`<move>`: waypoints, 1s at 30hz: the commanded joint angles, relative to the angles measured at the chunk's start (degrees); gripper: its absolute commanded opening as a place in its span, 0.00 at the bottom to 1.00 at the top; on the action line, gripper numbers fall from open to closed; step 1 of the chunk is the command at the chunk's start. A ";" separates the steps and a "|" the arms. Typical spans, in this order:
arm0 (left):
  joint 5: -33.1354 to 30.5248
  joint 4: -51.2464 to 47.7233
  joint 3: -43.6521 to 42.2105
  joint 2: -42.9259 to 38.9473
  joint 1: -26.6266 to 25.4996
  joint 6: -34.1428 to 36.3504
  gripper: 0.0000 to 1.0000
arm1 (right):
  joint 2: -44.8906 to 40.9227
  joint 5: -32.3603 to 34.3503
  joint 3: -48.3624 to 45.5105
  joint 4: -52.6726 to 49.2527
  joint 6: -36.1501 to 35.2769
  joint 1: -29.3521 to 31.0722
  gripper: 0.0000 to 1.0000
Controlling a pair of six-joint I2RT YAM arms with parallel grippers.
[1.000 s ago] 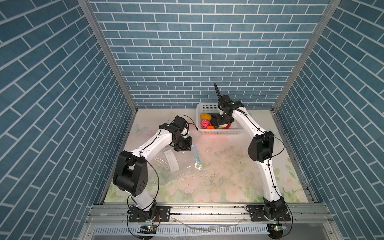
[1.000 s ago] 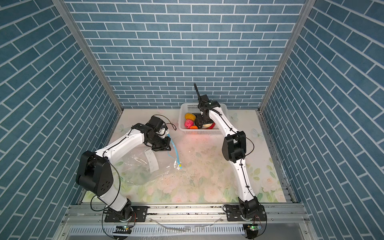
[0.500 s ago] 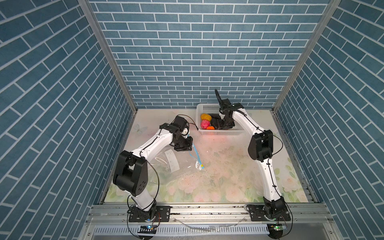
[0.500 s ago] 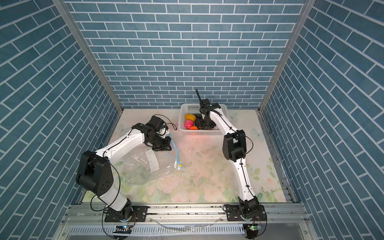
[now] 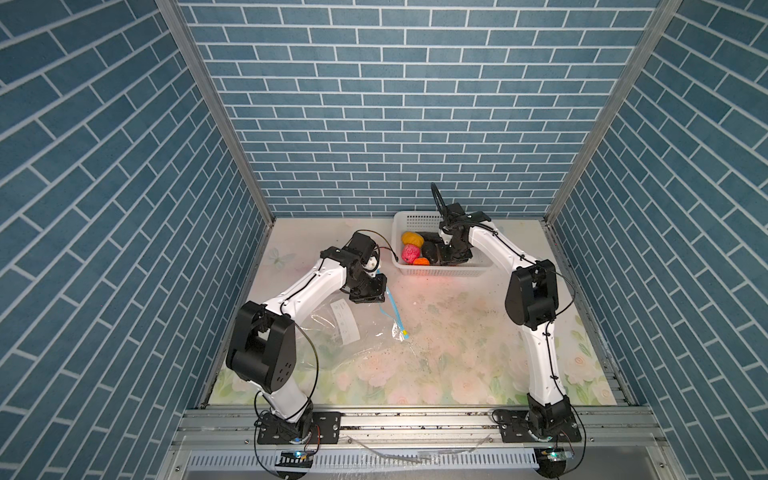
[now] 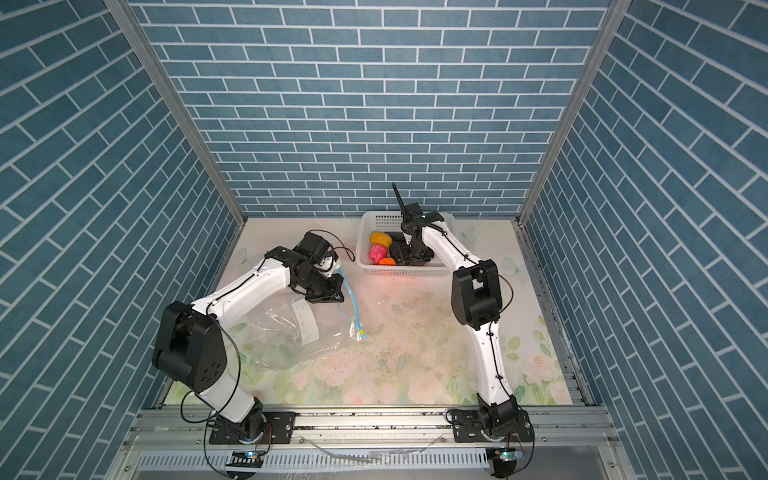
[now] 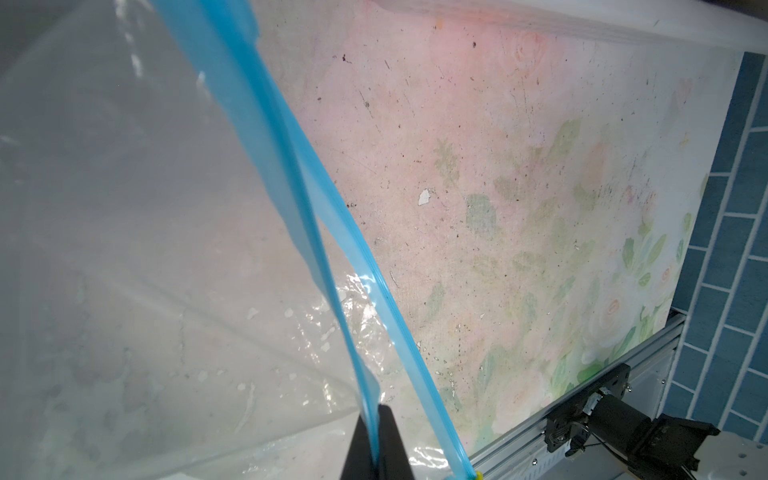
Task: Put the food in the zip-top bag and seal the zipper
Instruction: 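Move the right gripper over the white basket toward the foods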
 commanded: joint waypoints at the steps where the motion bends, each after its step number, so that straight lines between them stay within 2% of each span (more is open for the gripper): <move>1: -0.01 0.07 -0.09 0.13 -0.54 0.45 0.00 | -3.63 0.65 -3.78 2.26 -4.48 1.50 0.43; 13: -0.38 -0.02 -0.88 -0.63 -0.70 0.18 0.00 | -8.93 2.02 -12.55 9.37 -10.63 4.10 0.44; 23: -1.16 0.43 -2.75 -2.04 -0.69 -0.14 0.00 | -5.81 0.54 -8.50 8.06 -10.25 7.40 0.45; 30: -1.62 0.14 -2.91 -2.48 -0.71 0.07 0.00 | -7.07 0.79 -12.23 9.01 -10.27 8.68 0.44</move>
